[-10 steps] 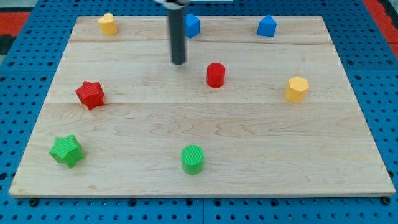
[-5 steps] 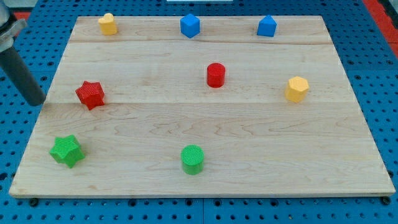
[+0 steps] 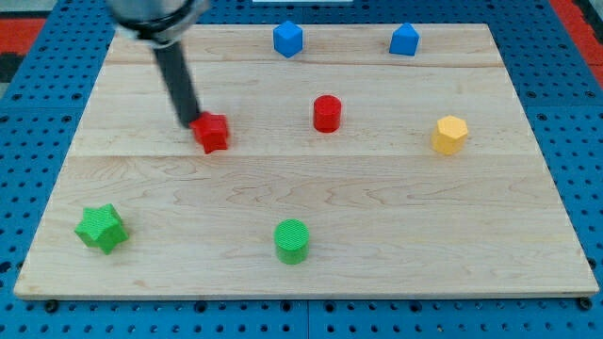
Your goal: Slide the red star close to the bottom side of the red circle
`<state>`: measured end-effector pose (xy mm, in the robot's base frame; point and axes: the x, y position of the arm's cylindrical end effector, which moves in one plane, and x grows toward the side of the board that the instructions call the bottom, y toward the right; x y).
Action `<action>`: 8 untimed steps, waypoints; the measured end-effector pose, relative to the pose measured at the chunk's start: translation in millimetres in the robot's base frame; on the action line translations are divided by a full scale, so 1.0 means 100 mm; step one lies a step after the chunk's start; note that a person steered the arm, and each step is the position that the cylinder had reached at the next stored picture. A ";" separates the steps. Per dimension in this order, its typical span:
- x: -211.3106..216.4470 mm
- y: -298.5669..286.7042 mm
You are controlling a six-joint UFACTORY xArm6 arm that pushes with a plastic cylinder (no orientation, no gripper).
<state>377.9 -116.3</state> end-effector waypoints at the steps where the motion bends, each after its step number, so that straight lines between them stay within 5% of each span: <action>1: -0.06 0.60; 3: -0.04 -0.54; 4: 0.34 -0.62; 6: 0.10 0.96; 8: 0.50 0.54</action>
